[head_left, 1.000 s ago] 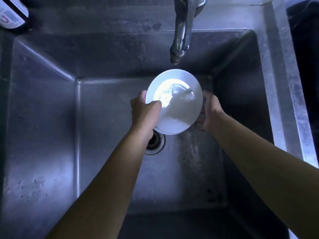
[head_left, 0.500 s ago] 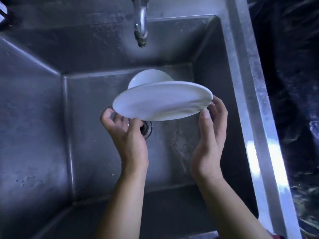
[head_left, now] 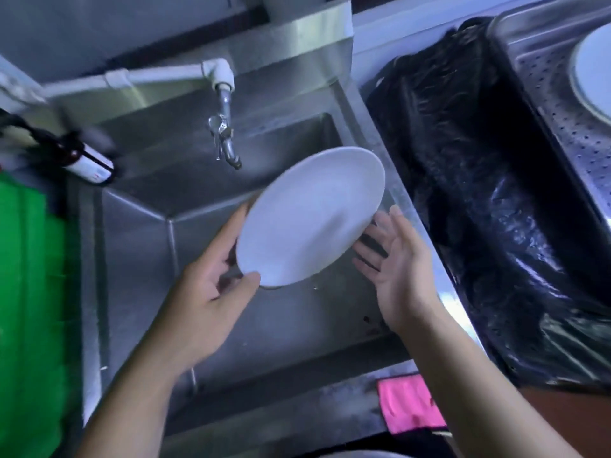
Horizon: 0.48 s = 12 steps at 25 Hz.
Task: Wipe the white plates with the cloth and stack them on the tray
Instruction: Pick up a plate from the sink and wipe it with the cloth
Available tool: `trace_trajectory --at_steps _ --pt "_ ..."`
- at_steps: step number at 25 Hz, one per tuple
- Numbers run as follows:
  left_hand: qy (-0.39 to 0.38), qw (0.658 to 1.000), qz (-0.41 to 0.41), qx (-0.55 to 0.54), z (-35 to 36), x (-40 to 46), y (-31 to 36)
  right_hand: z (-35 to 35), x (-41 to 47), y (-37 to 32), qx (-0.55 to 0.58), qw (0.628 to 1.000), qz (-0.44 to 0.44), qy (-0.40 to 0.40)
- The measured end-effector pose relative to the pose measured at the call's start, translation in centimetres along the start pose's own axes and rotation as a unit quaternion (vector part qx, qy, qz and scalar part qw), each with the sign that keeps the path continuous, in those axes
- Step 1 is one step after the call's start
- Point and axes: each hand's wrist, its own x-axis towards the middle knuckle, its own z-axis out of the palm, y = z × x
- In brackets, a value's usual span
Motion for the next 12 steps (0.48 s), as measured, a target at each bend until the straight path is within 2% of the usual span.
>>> trace_trajectory --at_steps 2,4,6,8,9,10,11,12 --pt "-0.031 1.0 0.001 0.002 -0.5 -2.1 1.6 -0.6 -0.6 -0.3 -0.007 0.999 0.036 -0.039" --pt "0.02 0.999 -0.018 -0.018 0.1 -4.7 2.1 -0.7 -1.6 -1.0 -0.024 0.995 0.054 -0.077" --pt "0.096 0.989 -0.07 -0.086 1.3 -7.1 2.3 -0.6 -2.7 -1.8 -0.05 0.989 0.056 -0.128" --pt "0.142 0.965 -0.145 -0.166 2.4 -9.0 1.6 -0.1 -3.9 -2.2 -0.087 0.983 0.035 -0.16" --pt "0.159 0.949 -0.186 -0.198 2.7 -9.4 1.0 -0.3 -4.1 -1.7 -0.15 0.977 0.012 -0.148" --pt "0.171 0.931 -0.225 -0.231 2.9 -9.5 0.1 -1.0 -4.2 -1.0 -0.268 0.954 -0.033 -0.13" --pt "0.174 0.912 -0.261 -0.265 3.2 -9.8 -0.7 -2.1 -4.7 -0.2 -0.434 0.891 -0.097 -0.09" --pt "0.171 0.894 -0.287 -0.299 3.4 -10.0 -1.6 -3.3 -5.2 0.6 -0.595 0.789 -0.145 -0.053"
